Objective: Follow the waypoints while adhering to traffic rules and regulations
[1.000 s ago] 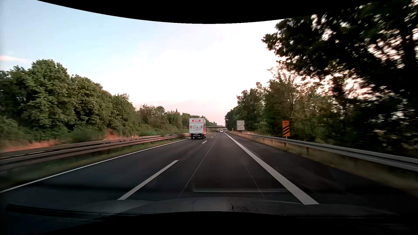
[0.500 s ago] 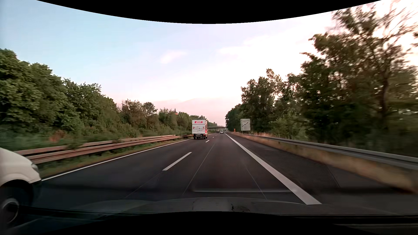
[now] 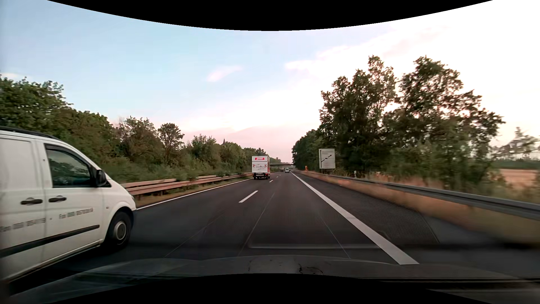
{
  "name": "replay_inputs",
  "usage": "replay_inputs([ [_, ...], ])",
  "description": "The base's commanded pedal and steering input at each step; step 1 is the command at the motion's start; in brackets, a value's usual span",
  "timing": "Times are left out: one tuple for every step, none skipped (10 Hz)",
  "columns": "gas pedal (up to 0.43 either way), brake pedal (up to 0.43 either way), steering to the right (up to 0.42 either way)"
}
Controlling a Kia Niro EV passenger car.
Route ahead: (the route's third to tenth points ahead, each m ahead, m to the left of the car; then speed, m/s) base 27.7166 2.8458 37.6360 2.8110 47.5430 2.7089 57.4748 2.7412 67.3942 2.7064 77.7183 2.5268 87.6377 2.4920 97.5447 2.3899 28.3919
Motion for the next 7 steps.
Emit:
replay_inputs([
  [0.15,0.0,-0.003],
  [0.15,0.0,-0.003],
  [0.15,0.0,-0.003],
  [0.15,0.0,-0.003],
  [0.15,0.0,-0.003],
  [0.15,0.0,-0.003],
  [0.15,0.0,-0.003],
])
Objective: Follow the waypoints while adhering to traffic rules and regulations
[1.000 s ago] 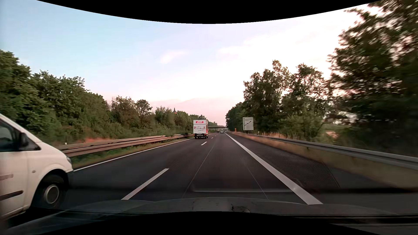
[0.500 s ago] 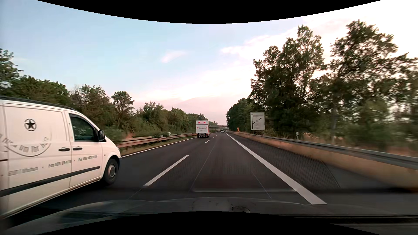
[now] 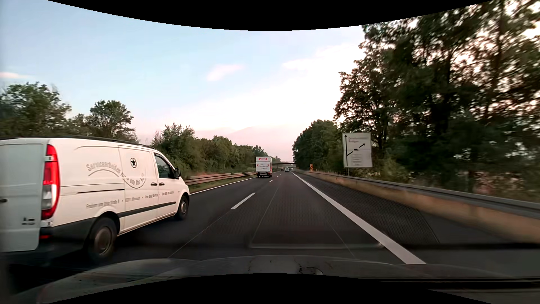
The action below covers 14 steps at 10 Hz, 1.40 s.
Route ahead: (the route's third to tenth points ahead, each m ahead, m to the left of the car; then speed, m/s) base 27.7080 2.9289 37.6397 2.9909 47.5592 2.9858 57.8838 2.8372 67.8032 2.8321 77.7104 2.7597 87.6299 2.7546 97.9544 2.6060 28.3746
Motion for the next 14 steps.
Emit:
replay_inputs([
  [0.15,0.0,-0.003],
  [0.15,0.0,-0.003],
  [0.15,0.0,-0.003],
  [0.15,0.0,-0.003],
  [0.15,0.0,-0.003],
  [0.15,0.0,-0.003],
  [0.15,0.0,-0.003],
  [0.15,0.0,-0.002],
  [0.15,0.0,-0.002],
  [0.15,0.0,-0.003],
  [0.138,0.0,-0.003],
  [0.138,0.0,-0.004],
  [0.138,0.0,-0.005],
  [0.138,0.0,-0.005],
])
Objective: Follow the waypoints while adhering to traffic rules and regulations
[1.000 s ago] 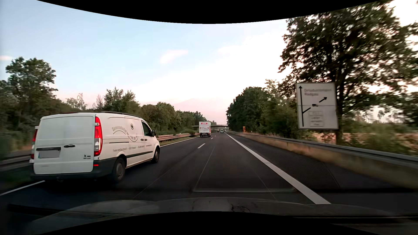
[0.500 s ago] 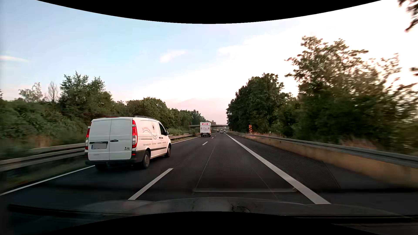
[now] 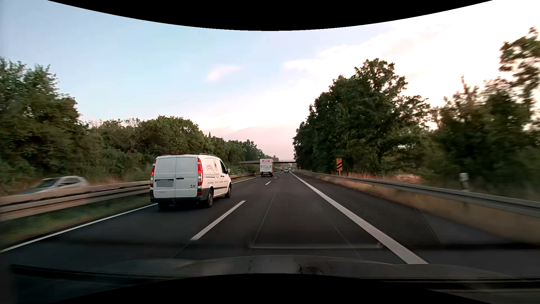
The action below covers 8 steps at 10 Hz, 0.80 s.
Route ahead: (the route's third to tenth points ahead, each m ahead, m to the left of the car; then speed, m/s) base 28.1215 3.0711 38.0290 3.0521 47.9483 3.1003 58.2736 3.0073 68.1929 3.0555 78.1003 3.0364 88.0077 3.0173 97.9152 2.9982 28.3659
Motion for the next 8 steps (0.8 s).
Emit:
replay_inputs([
  [0.138,0.0,-0.005],
  [0.138,0.0,-0.004],
  [0.138,0.0,-0.004],
  [0.138,0.0,-0.004],
  [0.138,0.0,-0.004],
  [0.138,0.0,-0.004],
  [0.138,0.0,-0.004],
  [0.138,0.0,-0.004],
])
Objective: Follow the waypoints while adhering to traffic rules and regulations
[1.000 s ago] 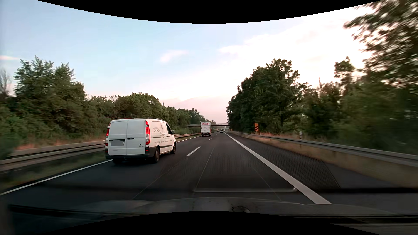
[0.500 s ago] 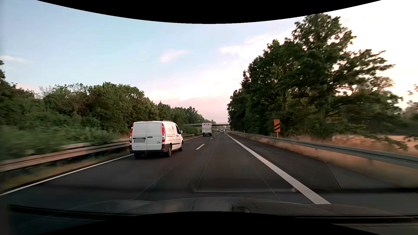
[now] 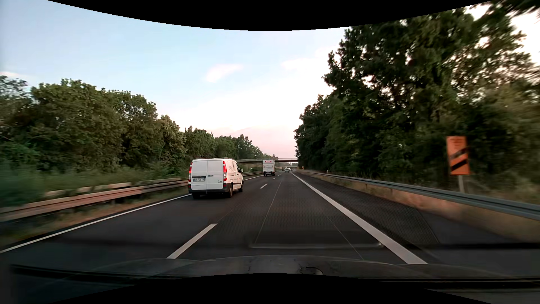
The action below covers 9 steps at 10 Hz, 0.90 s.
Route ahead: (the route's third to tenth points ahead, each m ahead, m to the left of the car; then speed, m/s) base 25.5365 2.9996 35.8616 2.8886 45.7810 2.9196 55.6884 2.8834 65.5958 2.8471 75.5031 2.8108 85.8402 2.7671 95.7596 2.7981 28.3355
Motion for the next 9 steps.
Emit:
replay_inputs([
  [0.138,0.0,-0.004],
  [0.138,0.0,-0.004],
  [0.138,0.0,-0.004],
  [0.138,0.0,-0.004],
  [0.138,0.0,-0.004],
  [0.138,0.0,-0.004],
  [0.138,0.0,-0.003],
  [0.138,0.0,-0.003],
  [0.138,0.0,-0.003],
])
